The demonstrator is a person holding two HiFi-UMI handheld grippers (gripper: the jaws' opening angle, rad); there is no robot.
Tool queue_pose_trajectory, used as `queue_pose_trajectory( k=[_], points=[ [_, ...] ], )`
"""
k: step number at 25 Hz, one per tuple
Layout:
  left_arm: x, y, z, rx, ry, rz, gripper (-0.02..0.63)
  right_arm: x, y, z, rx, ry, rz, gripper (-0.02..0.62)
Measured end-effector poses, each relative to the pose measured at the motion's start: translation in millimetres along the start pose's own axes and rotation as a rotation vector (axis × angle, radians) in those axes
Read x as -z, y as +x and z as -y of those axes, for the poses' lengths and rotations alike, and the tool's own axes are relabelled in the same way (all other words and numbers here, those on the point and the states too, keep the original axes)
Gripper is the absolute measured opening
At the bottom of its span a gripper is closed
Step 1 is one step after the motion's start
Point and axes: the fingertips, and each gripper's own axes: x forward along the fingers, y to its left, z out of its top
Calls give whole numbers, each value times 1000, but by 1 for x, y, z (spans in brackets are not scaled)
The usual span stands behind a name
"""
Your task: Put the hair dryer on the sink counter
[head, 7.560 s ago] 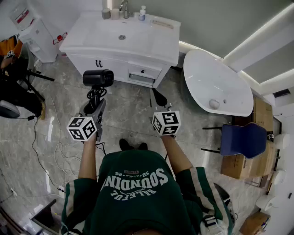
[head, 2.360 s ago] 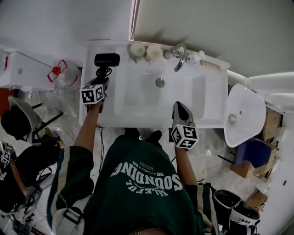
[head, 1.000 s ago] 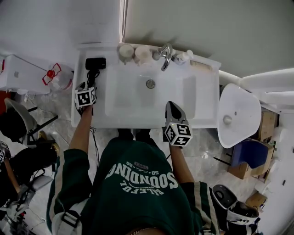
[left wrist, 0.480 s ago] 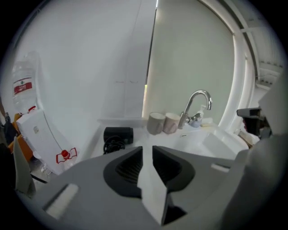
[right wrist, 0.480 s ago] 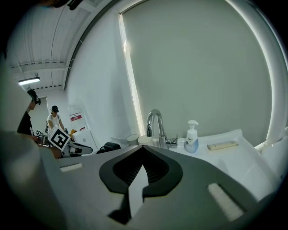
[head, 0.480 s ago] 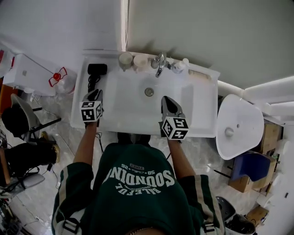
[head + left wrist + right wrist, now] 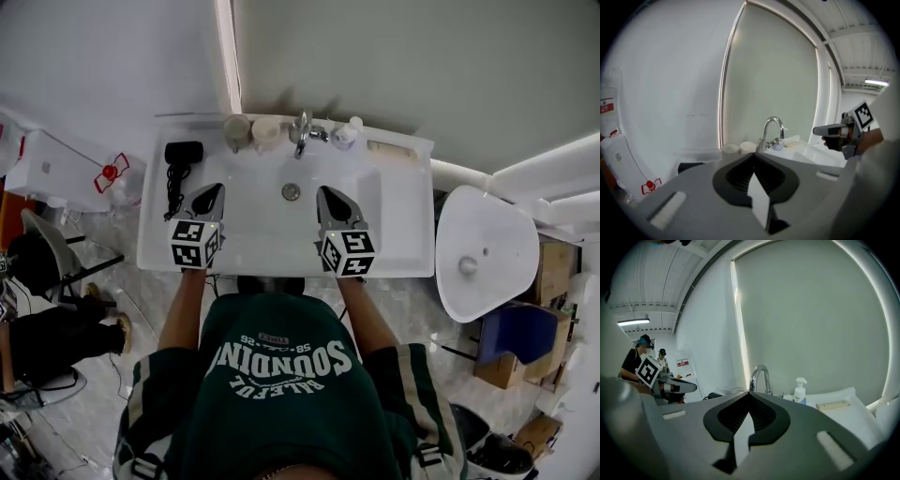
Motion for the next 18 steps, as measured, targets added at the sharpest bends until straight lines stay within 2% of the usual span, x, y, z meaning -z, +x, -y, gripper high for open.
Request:
queue_pose_trajectory(
  k=[8, 18],
  points=[
    [-23, -4, 26, 59, -17, 75, 51, -3, -8, 4, 8, -18, 8, 5],
    [-6, -2, 27, 83, -36, 43, 51, 4, -13, 3, 15, 2, 9, 5]
  ],
)
